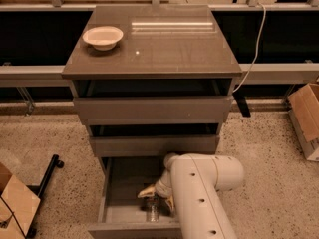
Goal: Pick water bottle from bottom drawer and place on counter
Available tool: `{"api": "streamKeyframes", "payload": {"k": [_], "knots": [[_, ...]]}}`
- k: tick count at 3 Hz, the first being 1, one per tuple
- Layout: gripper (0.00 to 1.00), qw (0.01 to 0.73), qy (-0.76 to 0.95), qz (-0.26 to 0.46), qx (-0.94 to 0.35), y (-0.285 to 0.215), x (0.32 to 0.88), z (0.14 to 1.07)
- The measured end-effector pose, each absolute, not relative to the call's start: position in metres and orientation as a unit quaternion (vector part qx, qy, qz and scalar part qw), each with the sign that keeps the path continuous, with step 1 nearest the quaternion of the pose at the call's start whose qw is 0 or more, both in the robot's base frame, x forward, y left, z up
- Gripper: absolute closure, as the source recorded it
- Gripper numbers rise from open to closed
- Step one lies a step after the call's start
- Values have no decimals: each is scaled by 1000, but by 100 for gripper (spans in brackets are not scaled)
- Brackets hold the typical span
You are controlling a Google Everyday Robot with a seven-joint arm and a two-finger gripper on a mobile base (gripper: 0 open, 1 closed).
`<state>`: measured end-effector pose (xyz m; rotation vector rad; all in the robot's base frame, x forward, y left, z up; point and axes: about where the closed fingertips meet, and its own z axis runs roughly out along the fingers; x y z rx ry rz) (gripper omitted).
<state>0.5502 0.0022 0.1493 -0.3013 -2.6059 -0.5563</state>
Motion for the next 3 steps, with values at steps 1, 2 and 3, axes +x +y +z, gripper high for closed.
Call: {"api": "streamKeyframes", "payload": {"k": [1, 2, 3], "knots": [[0, 253, -939, -200, -122, 7, 539, 129], [18, 266, -936, -191, -126, 13, 533, 118], [42, 263, -938, -189, -128, 14, 532, 118]]}}
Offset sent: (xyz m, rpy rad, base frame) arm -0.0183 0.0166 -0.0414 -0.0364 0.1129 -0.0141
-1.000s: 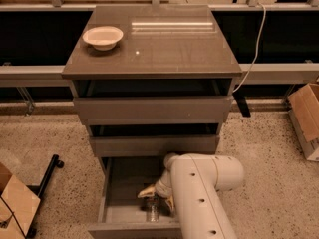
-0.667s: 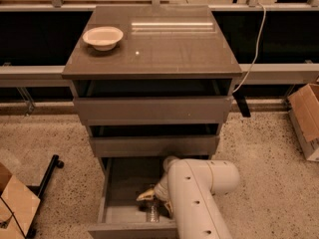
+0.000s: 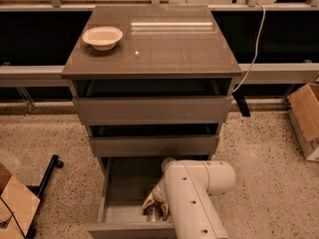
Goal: Pick water bottle from bottom drawer and place on counter
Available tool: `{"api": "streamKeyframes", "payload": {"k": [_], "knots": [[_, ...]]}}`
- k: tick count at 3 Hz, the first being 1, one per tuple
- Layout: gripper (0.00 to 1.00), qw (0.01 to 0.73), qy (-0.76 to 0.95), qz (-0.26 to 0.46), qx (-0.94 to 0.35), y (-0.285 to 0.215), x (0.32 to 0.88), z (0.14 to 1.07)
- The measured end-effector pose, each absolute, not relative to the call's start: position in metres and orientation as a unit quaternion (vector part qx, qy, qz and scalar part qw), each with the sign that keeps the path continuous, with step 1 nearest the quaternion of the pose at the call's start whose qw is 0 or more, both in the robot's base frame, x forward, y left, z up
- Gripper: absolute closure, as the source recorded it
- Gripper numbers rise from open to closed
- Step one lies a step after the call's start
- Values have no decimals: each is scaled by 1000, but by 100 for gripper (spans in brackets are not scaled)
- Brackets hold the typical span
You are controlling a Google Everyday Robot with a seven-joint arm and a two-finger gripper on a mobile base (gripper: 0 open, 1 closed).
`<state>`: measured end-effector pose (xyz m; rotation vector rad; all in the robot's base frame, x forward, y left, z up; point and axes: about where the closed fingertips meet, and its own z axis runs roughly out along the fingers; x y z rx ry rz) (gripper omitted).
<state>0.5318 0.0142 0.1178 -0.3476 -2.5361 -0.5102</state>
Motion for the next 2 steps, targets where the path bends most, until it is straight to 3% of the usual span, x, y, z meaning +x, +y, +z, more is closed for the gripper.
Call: {"api": "streamKeyframes", "payload": {"k": [2], "knots": [[89, 249, -940, -187, -137, 7, 534, 130]]}}
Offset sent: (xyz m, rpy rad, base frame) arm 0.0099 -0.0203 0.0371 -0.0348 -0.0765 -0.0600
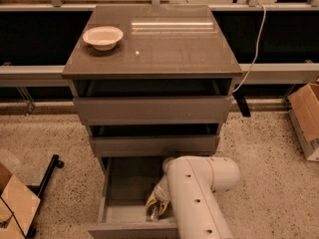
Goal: Pick water bottle from bottom drawer and place on counter
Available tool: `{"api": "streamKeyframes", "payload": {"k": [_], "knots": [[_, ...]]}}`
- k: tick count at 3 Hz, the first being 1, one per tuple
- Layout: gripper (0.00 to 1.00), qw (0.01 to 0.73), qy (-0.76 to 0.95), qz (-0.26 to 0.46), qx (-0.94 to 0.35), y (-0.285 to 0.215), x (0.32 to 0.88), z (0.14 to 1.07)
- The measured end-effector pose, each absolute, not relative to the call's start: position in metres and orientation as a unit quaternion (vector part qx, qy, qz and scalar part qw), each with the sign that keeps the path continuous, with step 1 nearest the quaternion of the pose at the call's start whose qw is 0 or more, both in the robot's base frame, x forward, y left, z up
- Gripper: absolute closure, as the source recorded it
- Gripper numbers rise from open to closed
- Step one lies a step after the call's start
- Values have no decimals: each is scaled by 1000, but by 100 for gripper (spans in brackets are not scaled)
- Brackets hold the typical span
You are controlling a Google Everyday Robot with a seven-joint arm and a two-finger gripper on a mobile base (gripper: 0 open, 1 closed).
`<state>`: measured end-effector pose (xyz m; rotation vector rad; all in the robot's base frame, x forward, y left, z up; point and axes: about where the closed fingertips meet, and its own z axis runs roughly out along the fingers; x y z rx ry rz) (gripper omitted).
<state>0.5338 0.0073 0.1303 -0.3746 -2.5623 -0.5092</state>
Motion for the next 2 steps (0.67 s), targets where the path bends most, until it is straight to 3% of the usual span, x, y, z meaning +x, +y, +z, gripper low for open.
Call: {"api": "streamKeyframes", "payload": {"k": [1, 2], "knots": [[100, 215, -945, -199, -147, -5, 539, 156], [100, 182, -947, -216, -154, -19, 538, 194]]}}
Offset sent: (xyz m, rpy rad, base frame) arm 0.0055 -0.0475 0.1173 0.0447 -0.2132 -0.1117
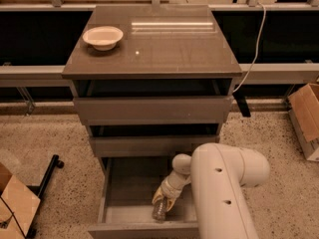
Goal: Pick water bottle from bottom drawer and place on counter
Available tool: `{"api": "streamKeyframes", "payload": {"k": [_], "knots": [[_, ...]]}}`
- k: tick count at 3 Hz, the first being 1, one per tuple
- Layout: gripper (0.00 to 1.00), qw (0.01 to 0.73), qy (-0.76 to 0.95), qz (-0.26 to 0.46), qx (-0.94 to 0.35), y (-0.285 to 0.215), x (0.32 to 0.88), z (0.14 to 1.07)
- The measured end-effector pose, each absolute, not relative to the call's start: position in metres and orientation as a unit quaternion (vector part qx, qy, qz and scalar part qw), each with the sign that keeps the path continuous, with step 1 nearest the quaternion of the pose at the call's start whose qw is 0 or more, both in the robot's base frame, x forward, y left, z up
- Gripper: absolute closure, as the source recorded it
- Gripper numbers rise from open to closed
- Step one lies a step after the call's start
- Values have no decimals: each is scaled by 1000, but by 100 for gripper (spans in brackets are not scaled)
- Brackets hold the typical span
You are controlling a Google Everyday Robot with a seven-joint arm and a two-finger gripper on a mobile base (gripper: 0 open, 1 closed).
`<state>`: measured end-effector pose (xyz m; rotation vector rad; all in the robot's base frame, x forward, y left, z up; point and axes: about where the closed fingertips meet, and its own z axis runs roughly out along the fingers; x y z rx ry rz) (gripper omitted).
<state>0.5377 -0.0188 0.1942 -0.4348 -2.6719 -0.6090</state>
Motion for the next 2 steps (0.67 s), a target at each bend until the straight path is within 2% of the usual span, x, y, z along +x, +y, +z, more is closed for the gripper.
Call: {"api": "streamKeyframes", "payload": {"k": [2], "knots": [[100, 142, -934, -281, -168, -65, 512, 282]]}}
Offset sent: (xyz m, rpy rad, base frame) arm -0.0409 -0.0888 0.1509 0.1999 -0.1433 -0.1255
